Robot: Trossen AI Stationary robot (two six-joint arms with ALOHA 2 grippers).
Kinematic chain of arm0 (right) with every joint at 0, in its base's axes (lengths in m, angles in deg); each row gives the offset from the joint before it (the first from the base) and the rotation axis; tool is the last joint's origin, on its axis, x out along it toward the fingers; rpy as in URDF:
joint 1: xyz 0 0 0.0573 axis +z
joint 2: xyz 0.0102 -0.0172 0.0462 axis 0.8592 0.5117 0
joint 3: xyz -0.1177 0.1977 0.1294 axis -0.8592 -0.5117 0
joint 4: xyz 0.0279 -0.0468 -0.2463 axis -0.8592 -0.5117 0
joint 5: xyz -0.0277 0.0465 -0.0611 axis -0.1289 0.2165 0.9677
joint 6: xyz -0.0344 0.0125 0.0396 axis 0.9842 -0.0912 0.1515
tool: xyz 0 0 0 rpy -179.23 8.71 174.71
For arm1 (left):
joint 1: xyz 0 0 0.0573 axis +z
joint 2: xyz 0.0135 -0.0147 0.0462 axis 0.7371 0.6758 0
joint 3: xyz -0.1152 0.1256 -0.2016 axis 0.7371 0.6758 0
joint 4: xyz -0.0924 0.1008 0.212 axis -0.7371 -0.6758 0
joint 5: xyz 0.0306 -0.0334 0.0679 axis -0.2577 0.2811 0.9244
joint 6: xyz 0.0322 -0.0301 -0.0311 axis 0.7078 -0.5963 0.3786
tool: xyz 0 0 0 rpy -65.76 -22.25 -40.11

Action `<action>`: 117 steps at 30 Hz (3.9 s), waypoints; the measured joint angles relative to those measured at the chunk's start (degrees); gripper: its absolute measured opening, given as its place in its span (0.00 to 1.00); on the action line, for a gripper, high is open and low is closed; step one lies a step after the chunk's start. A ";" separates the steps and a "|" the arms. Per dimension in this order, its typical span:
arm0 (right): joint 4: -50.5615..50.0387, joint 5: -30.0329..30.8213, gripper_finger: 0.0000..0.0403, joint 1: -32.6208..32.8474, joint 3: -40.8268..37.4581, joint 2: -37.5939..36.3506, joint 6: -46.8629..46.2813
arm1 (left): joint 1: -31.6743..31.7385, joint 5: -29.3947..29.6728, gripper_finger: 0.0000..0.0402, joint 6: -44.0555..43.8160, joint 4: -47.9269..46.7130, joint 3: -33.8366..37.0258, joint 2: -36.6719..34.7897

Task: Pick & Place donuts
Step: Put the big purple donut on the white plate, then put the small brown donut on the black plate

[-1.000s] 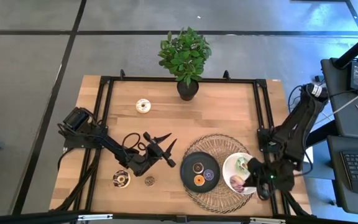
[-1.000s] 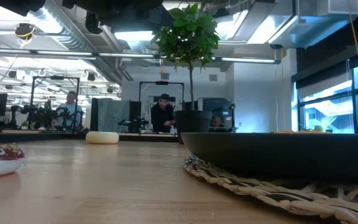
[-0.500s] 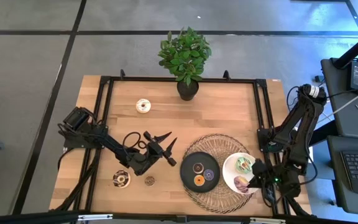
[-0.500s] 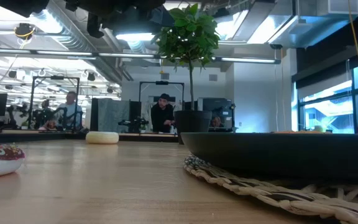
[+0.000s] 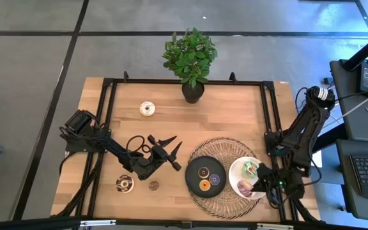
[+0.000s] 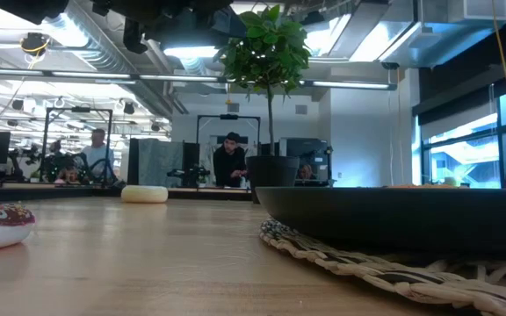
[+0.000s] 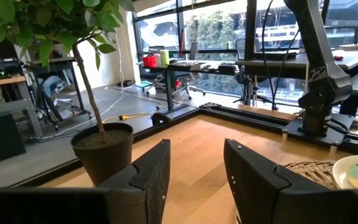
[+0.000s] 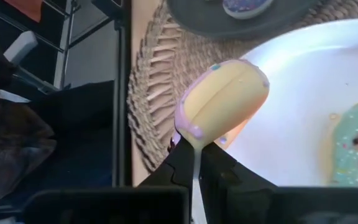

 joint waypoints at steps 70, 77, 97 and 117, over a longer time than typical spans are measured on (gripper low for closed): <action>-44.97 -6.14 0.32 -0.04 15.16 -1.31 -19.95 | -0.37 7.75 0.36 3.37 -0.07 0.04 -2.37; -48.14 7.34 0.32 -2.16 15.99 -1.31 -19.90 | -0.60 12.49 0.37 9.71 0.05 0.04 -6.43; -49.69 6.56 0.32 -9.80 12.67 -1.27 -16.53 | 3.47 -61.24 0.36 -53.78 -58.53 0.02 -9.84; -50.98 10.04 0.32 -17.05 12.67 -1.27 -16.38 | -5.19 -67.67 0.36 -61.35 -91.28 -9.35 -9.88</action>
